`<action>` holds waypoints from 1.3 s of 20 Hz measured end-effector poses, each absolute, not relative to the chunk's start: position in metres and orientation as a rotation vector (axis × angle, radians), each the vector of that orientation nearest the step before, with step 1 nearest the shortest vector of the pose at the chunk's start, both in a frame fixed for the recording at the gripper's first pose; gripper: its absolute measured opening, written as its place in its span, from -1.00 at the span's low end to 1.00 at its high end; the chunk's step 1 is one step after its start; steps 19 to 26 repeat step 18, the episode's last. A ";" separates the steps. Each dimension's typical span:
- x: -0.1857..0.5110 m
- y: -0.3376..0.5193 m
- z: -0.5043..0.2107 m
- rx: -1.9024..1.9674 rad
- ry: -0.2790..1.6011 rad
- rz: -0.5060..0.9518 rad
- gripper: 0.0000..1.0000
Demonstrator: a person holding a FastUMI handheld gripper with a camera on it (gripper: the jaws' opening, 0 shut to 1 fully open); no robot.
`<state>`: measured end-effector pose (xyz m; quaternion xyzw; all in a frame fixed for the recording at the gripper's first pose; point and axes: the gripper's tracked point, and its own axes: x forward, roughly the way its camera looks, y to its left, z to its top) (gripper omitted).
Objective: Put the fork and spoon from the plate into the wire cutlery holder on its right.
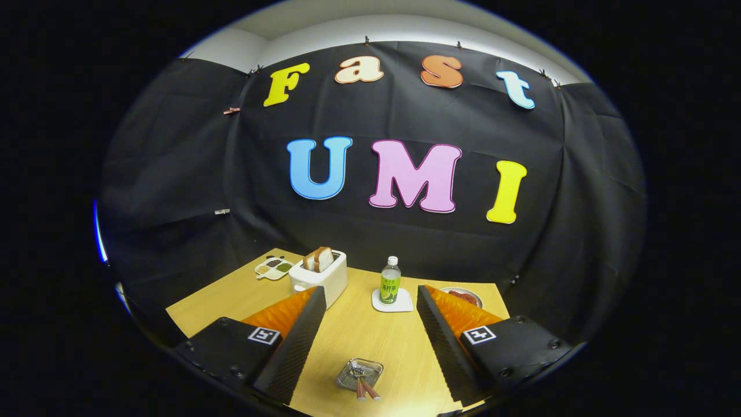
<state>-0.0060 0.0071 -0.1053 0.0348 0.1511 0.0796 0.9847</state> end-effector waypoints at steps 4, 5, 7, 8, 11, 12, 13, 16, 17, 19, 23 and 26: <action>-0.010 0.004 -0.111 0.062 0.297 0.174 0.97; -0.010 0.002 -0.111 0.053 0.294 0.178 0.97; -0.011 -0.002 -0.115 0.044 0.300 0.178 0.96; -0.013 -0.003 -0.115 0.049 0.301 0.180 0.97; -0.014 -0.005 -0.113 0.053 0.291 0.185 0.97; -0.014 -0.007 -0.114 0.046 0.294 0.188 0.97; -0.015 -0.008 -0.116 0.042 0.295 0.188 0.97; -0.018 -0.010 -0.116 0.046 0.293 0.193 0.97; -0.017 -0.010 -0.118 0.043 0.295 0.197 0.97; -0.016 -0.012 -0.119 0.040 0.295 0.198 0.97; -0.016 -0.012 -0.119 0.040 0.295 0.198 0.97; -0.016 -0.012 -0.119 0.040 0.295 0.198 0.97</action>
